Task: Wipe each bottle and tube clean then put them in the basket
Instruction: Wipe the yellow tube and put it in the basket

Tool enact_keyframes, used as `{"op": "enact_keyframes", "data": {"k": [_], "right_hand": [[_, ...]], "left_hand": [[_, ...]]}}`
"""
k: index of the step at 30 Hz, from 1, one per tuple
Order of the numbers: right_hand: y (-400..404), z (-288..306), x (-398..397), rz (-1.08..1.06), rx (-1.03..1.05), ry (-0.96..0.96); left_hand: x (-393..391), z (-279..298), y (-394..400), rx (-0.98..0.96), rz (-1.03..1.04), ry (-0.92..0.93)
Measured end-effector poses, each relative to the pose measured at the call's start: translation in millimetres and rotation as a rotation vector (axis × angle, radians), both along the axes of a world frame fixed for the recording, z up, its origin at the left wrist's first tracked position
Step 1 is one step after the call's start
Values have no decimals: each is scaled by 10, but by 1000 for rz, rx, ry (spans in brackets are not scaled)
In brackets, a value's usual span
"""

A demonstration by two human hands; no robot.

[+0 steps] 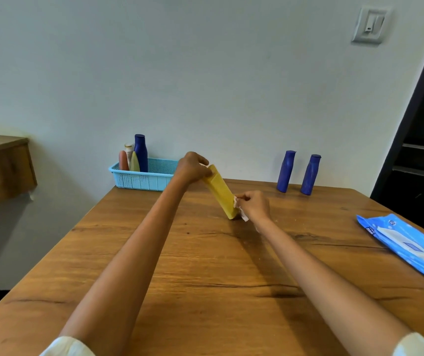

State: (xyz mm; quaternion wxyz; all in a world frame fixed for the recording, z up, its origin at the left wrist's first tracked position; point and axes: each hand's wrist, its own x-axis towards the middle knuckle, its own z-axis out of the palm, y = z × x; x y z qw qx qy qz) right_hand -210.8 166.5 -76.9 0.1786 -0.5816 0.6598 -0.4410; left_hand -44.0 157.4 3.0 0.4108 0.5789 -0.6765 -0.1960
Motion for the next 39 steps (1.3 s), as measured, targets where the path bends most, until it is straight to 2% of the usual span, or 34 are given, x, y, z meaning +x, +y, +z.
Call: {"op": "enact_keyframes", "data": {"k": [2, 6, 10, 12, 14, 18, 22, 26, 28, 34, 39], "right_hand": [[-23, 131, 19, 5, 3, 6], [-5, 386, 203, 99, -166, -110], [34, 313, 272, 136, -308, -219], [21, 154, 219, 111, -281, -214], [-13, 24, 123, 55, -169, -212], [-78, 74, 20, 27, 11, -143], [-66, 330, 178, 133, -102, -187], [-49, 402, 274, 134, -177, -375], [-14, 312, 269, 130, -159, -428], [15, 53, 166, 82, 9, -408], [-23, 334, 325, 193, -170, -530]], "left_hand": [[-37, 12, -1, -42, -18, -52], [-114, 37, 11, -128, -22, -125], [-92, 41, 8, -148, -37, -190], [-85, 54, 22, -150, -54, -206], [-87, 52, 27, -153, -71, -218], [-123, 10, -3, -170, -101, -237], [-214, -46, 8, -257, -73, -231], [-259, -39, 48, -256, -99, -185], [-243, -30, 46, -221, -125, -195], [-195, -39, 31, -161, -177, -286], [-143, -61, -4, -215, -154, -349]]}}
